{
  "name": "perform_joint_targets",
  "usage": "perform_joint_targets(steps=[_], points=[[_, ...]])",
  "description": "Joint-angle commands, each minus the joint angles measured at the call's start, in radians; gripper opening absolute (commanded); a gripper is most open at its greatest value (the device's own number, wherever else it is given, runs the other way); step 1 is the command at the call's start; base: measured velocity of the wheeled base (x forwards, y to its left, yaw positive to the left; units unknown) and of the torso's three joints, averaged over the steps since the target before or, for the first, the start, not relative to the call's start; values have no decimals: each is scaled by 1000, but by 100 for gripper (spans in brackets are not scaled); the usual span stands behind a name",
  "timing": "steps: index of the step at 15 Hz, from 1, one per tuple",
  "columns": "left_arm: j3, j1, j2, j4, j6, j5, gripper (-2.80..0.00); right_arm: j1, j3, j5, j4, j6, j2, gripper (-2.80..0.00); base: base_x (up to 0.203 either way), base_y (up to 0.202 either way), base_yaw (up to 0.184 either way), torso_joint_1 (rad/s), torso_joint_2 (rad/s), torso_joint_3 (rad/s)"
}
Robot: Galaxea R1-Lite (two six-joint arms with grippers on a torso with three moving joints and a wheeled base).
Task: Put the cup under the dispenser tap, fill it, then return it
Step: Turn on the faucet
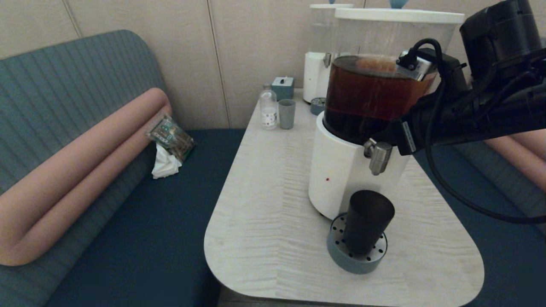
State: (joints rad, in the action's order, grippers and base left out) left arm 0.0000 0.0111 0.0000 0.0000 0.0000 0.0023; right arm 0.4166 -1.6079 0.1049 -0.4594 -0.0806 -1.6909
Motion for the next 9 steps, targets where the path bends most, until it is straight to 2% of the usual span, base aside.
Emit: perform_joint_targets(steps=[1, 9], points=[[0, 0, 2, 0, 0, 1, -280, 2, 6, 1, -2, -2, 13, -280, 0, 0, 0, 0, 0, 0], [0, 1, 2, 0, 0, 1, -280, 8, 20, 4, -2, -72, 25, -280, 0, 0, 0, 0, 0, 0]])
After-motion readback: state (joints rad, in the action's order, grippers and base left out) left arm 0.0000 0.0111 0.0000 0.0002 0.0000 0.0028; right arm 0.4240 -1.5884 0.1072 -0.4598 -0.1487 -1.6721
